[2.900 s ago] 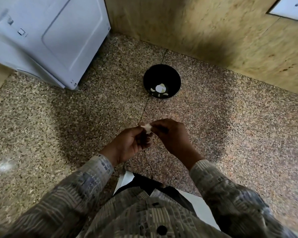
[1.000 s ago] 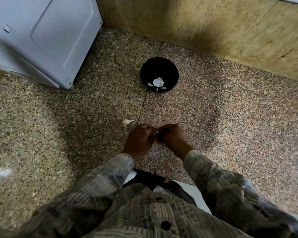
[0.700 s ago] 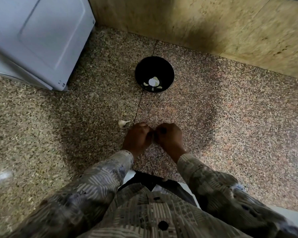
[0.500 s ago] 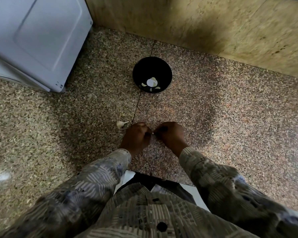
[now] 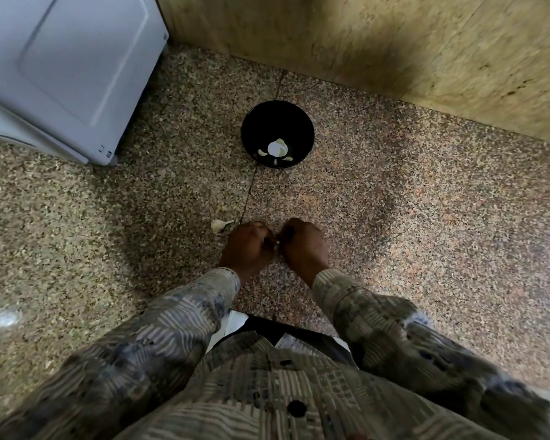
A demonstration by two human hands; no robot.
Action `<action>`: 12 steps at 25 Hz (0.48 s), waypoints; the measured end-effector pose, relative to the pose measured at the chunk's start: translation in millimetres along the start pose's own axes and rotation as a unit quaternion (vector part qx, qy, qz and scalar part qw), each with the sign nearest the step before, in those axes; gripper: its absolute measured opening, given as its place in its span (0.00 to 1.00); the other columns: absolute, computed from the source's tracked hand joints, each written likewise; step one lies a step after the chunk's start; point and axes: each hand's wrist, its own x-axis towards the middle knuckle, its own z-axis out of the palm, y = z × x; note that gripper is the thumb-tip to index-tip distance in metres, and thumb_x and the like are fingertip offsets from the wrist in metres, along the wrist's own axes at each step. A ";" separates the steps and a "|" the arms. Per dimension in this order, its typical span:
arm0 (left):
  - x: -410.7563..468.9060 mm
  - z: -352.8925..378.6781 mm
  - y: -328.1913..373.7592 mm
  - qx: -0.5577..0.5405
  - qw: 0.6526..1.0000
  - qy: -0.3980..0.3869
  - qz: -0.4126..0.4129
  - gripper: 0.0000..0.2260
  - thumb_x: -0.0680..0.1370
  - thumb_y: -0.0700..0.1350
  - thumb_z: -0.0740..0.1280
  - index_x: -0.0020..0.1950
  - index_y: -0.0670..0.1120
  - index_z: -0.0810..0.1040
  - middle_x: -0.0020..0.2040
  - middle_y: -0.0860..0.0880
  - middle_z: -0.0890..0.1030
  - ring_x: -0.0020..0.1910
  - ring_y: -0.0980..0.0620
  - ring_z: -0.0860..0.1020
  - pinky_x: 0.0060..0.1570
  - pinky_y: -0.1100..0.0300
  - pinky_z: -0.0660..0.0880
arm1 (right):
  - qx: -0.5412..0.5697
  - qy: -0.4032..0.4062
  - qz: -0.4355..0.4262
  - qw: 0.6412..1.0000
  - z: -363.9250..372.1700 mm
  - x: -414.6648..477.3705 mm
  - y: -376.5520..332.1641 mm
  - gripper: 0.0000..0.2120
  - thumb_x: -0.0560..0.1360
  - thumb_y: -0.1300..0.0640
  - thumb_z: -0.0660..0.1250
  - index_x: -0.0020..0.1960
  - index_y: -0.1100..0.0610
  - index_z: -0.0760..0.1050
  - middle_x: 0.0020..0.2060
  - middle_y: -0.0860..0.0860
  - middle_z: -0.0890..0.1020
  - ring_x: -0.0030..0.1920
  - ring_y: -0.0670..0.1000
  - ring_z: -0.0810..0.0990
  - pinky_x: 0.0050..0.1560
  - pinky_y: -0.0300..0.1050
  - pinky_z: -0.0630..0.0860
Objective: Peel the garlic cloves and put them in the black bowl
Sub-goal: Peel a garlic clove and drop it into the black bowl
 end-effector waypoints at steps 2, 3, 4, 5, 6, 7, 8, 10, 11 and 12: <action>-0.2 -1.1 1.3 -0.005 1.000 0.005 -0.008 0.03 0.69 0.43 0.75 0.41 0.47 0.86 0.42 0.48 0.84 0.42 0.46 0.83 0.45 0.56 0.79 | 0.001 -0.022 -0.024 0.999 0.0 0.6 4.8 0.06 0.78 0.54 0.65 0.44 0.51 0.79 0.39 0.51 0.83 0.41 0.54 0.83 0.43 0.52 0.83; -0.2 -2.0 2.0 -0.008 1.000 0.008 -0.012 0.03 0.69 0.43 0.76 0.41 0.47 0.86 0.42 0.48 0.85 0.42 0.46 0.83 0.46 0.57 0.79 | 0.009 -0.029 -0.019 0.999 -1.6 1.9 5.0 0.06 0.78 0.54 0.66 0.43 0.51 0.80 0.39 0.50 0.83 0.41 0.53 0.83 0.43 0.51 0.83; 0.0 -2.1 2.7 -0.011 1.000 0.010 -0.014 0.03 0.68 0.43 0.76 0.41 0.47 0.87 0.42 0.48 0.85 0.42 0.46 0.83 0.45 0.58 0.79 | 0.021 -0.024 -0.003 0.999 -3.2 3.6 3.8 0.05 0.77 0.55 0.68 0.43 0.51 0.80 0.38 0.49 0.84 0.41 0.52 0.83 0.43 0.49 0.83; 0.6 -2.2 3.3 -0.012 1.000 0.010 -0.015 0.03 0.68 0.44 0.76 0.41 0.47 0.87 0.41 0.48 0.85 0.42 0.46 0.83 0.45 0.58 0.78 | 0.031 -0.014 0.014 0.999 -3.7 5.9 3.4 0.05 0.76 0.55 0.68 0.42 0.51 0.81 0.38 0.49 0.84 0.41 0.51 0.83 0.44 0.49 0.83; 1.2 -2.4 3.6 -0.009 1.000 0.010 -0.014 0.03 0.69 0.45 0.74 0.40 0.47 0.87 0.41 0.48 0.85 0.41 0.46 0.83 0.44 0.58 0.78 | 0.035 -0.011 0.023 0.999 -4.0 7.1 2.8 0.05 0.76 0.55 0.68 0.43 0.51 0.82 0.38 0.48 0.84 0.41 0.50 0.83 0.45 0.49 0.83; 1.5 -2.6 3.5 -0.006 1.000 0.009 -0.013 0.05 0.68 0.46 0.72 0.40 0.47 0.86 0.41 0.48 0.85 0.41 0.46 0.83 0.43 0.58 0.78 | 0.034 -0.020 0.020 0.999 -4.3 7.7 3.9 0.06 0.77 0.54 0.68 0.43 0.50 0.82 0.39 0.49 0.84 0.41 0.50 0.84 0.46 0.50 0.84; 1.0 -2.1 3.2 -0.006 1.000 0.008 -0.010 0.06 0.68 0.46 0.71 0.40 0.47 0.86 0.40 0.48 0.85 0.41 0.46 0.83 0.44 0.58 0.78 | 0.028 -0.037 0.010 0.999 -4.6 7.6 6.4 0.06 0.77 0.54 0.68 0.43 0.50 0.82 0.39 0.49 0.85 0.40 0.51 0.84 0.46 0.52 0.84; 0.7 -1.7 2.9 -0.004 1.000 0.009 -0.010 0.04 0.67 0.44 0.73 0.40 0.47 0.86 0.41 0.48 0.85 0.41 0.46 0.84 0.45 0.59 0.78 | 0.029 -0.054 -0.002 0.998 -7.1 8.8 8.7 0.06 0.77 0.53 0.69 0.43 0.50 0.83 0.39 0.49 0.86 0.40 0.51 0.84 0.46 0.53 0.85; 1.2 -0.9 2.9 -0.003 1.000 0.008 -0.015 0.03 0.68 0.43 0.74 0.40 0.47 0.86 0.41 0.48 0.85 0.41 0.46 0.84 0.45 0.59 0.77 | 0.037 -0.046 0.002 0.998 -8.0 9.3 8.9 0.05 0.76 0.53 0.70 0.42 0.50 0.83 0.39 0.49 0.86 0.40 0.51 0.85 0.47 0.53 0.85; 2.1 -0.1 3.2 -0.003 1.000 0.007 -0.020 0.03 0.68 0.44 0.74 0.40 0.47 0.86 0.41 0.49 0.85 0.41 0.47 0.83 0.45 0.59 0.77 | 0.044 -0.033 0.012 0.998 -8.5 9.4 8.4 0.05 0.76 0.53 0.70 0.42 0.50 0.83 0.38 0.48 0.85 0.40 0.50 0.84 0.47 0.52 0.85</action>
